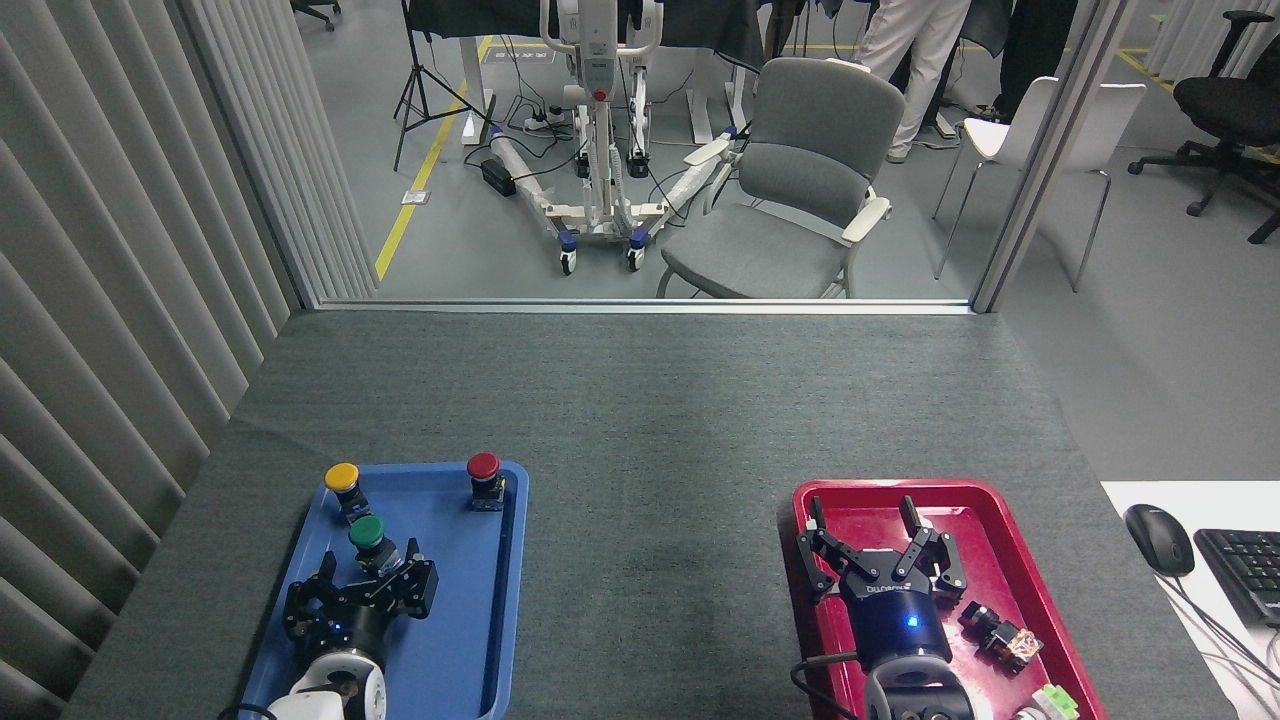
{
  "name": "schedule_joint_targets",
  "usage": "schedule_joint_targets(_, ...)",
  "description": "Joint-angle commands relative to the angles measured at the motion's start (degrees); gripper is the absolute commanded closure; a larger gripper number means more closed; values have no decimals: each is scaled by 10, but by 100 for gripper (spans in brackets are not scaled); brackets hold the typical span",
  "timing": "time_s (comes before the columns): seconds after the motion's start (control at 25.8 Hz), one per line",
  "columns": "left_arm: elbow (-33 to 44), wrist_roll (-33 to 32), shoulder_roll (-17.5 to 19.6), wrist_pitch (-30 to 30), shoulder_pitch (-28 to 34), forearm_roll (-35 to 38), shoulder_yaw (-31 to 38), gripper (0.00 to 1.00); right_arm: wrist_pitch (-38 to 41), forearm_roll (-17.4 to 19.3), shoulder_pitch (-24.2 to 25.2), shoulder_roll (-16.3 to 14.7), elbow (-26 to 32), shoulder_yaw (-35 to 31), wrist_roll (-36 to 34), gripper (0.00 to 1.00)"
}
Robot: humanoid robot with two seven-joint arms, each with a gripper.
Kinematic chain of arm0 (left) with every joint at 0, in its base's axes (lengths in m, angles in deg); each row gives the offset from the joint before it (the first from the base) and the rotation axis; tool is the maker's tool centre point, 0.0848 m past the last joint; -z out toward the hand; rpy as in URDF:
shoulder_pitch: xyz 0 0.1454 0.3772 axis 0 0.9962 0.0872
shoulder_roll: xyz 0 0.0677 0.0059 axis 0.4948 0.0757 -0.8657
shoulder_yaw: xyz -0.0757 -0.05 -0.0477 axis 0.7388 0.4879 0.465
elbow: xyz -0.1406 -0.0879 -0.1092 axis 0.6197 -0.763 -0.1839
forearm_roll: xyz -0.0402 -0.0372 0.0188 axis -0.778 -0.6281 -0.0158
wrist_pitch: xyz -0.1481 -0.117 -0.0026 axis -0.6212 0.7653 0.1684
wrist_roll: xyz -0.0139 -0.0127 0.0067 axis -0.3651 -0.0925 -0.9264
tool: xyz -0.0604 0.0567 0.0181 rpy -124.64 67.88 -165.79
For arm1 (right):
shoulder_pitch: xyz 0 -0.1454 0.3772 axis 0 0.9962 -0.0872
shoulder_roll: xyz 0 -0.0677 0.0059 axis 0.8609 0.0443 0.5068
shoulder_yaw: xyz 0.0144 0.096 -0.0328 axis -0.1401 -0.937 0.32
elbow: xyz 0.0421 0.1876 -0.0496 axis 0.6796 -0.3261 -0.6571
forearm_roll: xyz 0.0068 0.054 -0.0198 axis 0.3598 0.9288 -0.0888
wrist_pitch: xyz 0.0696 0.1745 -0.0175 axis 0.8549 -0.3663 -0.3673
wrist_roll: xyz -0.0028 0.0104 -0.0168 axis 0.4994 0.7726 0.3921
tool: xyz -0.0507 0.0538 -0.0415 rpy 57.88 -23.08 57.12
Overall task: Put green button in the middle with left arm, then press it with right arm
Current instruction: 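Close the left gripper around the green button and lift it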
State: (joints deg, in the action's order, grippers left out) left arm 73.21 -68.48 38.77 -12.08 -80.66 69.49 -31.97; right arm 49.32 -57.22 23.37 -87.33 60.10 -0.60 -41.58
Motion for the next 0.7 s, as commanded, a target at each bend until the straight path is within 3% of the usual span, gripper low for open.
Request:
schedule_joint_targets(0.0, -9, -1, -8, 26, -1, -1, 1, 8, 0, 0, 0, 0, -2, 0, -3, 1)
schedule_joint_targets(0.27, -19, -8, -8, 18, -10, 9, -2, 26, 1, -1, 4, 0, -2, 1, -3, 1)
schedule_joint_targets(0.5, -37, -9, -6, 14, -18, 12, -5, 34, 0, -1, 3, 0, -2, 1, -3, 1)
schedule_joint_targets(0.66, -36, -9, -3, -34, -17, 15, -6, 38, 0, -1, 0, 0, -4, 1, -3, 1)
